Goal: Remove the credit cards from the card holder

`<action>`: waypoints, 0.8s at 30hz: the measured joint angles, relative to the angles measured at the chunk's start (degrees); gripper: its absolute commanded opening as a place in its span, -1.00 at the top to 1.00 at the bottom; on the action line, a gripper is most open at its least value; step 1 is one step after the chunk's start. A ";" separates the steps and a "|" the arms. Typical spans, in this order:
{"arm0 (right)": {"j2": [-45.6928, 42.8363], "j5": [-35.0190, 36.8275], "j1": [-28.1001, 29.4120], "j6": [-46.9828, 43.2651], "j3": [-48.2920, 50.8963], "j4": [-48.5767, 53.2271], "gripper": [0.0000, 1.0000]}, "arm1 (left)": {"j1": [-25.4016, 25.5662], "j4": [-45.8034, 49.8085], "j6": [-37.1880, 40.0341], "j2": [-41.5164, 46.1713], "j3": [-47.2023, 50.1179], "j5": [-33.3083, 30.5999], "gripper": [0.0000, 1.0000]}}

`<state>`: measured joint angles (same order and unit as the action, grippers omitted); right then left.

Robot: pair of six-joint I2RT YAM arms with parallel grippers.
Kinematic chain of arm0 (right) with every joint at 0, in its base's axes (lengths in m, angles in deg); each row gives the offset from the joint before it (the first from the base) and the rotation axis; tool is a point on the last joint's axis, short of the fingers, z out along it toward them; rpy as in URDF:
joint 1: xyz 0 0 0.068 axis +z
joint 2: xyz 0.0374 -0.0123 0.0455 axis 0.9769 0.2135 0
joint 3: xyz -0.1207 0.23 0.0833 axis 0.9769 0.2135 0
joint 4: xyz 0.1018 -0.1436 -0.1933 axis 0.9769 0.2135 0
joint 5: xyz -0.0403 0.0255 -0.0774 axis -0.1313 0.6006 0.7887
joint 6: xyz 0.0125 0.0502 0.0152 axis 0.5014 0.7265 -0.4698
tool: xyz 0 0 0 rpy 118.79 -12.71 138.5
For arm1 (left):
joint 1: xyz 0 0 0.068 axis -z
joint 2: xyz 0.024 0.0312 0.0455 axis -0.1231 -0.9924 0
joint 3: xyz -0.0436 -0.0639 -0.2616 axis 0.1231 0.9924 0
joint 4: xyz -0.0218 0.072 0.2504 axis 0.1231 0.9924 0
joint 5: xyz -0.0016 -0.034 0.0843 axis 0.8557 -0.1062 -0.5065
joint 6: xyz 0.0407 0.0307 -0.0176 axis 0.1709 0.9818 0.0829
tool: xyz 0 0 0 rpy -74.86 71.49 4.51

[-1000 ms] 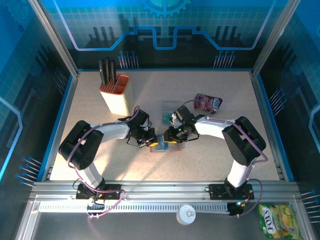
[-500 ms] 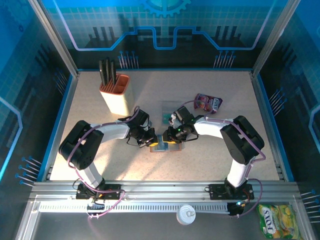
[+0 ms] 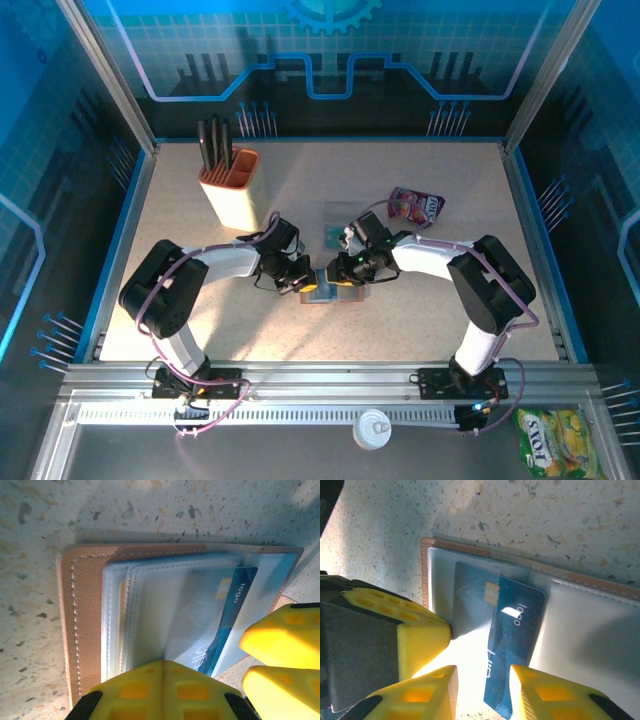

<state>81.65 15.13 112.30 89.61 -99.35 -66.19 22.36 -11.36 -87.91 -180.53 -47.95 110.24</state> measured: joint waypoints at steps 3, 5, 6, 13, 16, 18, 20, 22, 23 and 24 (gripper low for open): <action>0.63 -0.04 -0.17 0.00 0.00 -0.07 0.32 | 0.00 0.00 0.00 0.00 0.00 0.00 1.00; 1.31 -0.02 -0.20 0.02 0.00 -0.04 0.32 | 0.00 0.00 0.00 0.00 0.00 0.00 1.00; 1.62 -0.04 -0.20 0.00 0.00 -0.07 0.32 | 0.00 0.00 0.00 0.00 0.00 0.00 1.00; 2.01 -0.07 -0.20 0.00 -0.02 -0.07 0.32 | 0.00 0.02 0.00 0.00 0.00 -0.02 1.00; 2.10 0.02 -0.20 -0.02 -0.02 0.00 0.31 | 0.00 0.00 0.00 0.00 0.00 -0.02 1.00; 2.10 0.17 -0.22 -0.04 -0.04 0.17 0.30 | 0.00 0.02 0.00 0.00 0.00 -0.02 1.00; 2.10 0.22 -0.26 -0.04 -0.04 0.57 0.30 | 0.00 0.00 0.00 -0.02 0.00 0.00 1.00; 2.10 0.20 -0.33 -0.04 -0.04 0.76 0.30 | 0.00 0.00 0.00 -0.09 -0.04 0.00 1.00; 2.10 0.17 -0.33 -0.04 -0.04 0.79 0.30 | 0.00 0.00 0.00 -0.11 -0.11 0.00 1.00; 2.21 0.15 -0.33 -0.02 -0.04 0.76 0.30 | 0.00 0.00 0.00 -0.20 -0.17 0.02 1.00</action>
<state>83.86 15.28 111.98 89.59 -99.39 -65.43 22.36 -11.36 -87.91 -180.73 -48.13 110.26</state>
